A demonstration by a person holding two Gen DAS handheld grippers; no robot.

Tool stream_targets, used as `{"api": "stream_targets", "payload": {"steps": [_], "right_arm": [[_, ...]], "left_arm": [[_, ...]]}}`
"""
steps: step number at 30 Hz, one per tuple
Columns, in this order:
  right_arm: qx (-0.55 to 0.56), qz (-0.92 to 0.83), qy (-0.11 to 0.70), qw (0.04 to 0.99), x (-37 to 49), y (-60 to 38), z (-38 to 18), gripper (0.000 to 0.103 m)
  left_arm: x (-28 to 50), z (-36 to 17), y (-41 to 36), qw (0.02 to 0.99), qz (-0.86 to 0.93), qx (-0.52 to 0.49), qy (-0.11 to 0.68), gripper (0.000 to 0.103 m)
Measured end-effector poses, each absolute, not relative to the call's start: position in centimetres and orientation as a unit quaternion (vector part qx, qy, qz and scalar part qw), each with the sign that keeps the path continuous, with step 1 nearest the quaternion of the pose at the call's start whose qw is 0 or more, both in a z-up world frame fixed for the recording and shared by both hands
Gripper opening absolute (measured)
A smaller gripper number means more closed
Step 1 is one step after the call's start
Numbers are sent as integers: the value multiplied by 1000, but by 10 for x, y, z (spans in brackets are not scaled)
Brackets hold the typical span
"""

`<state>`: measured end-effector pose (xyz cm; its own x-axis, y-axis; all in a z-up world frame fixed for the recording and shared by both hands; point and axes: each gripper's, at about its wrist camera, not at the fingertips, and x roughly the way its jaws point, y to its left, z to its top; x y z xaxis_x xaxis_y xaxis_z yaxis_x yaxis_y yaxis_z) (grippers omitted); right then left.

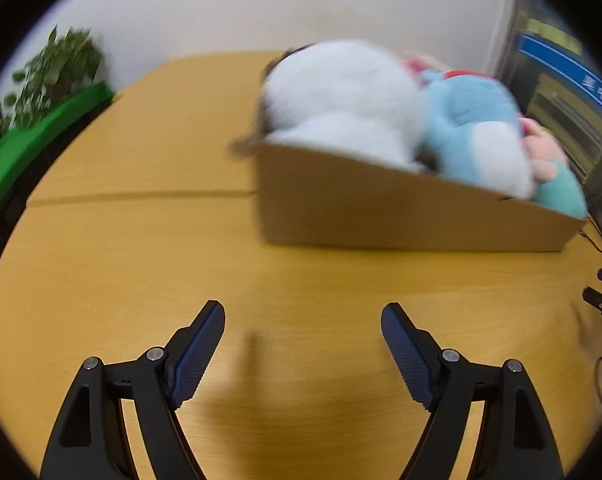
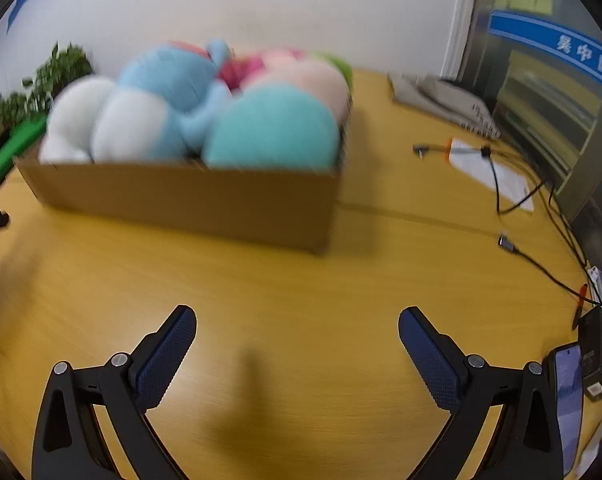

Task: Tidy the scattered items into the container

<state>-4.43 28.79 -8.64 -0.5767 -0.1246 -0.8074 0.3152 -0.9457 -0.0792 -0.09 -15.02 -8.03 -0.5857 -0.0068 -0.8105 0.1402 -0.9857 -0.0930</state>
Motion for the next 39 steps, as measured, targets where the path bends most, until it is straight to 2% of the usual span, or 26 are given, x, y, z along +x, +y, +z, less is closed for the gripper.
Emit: {"api": "stream_targets", "payload": {"steps": [3,7,9,10,22,30,39], "right_arm": [[462,-872,103,122,-55,304,-108,103],[457,-877,71,127,-57,315,-110,103],[450,-880,73,131,-57,315,-109,103],[450,-880,74,132,-58,315,-107,103],[447,-879,80,143,-57,317,-107,103],[460,-868,95,159,-72,312,-108,103],[431,-867,114,223,-66,316,-108,103]], "left_arm": [[-6,-97,-172,51,-879,468,77,80],[-10,-102,-171,47,-888,456,26,83],[-12,-103,-170,37,-892,451,18,91],[-15,-105,-171,39,-891,452,17,103],[-16,-107,-177,51,-891,450,23,103],[-22,-106,-176,6,-881,474,0,103],[-22,-106,-177,-39,-891,451,-22,103]]}}
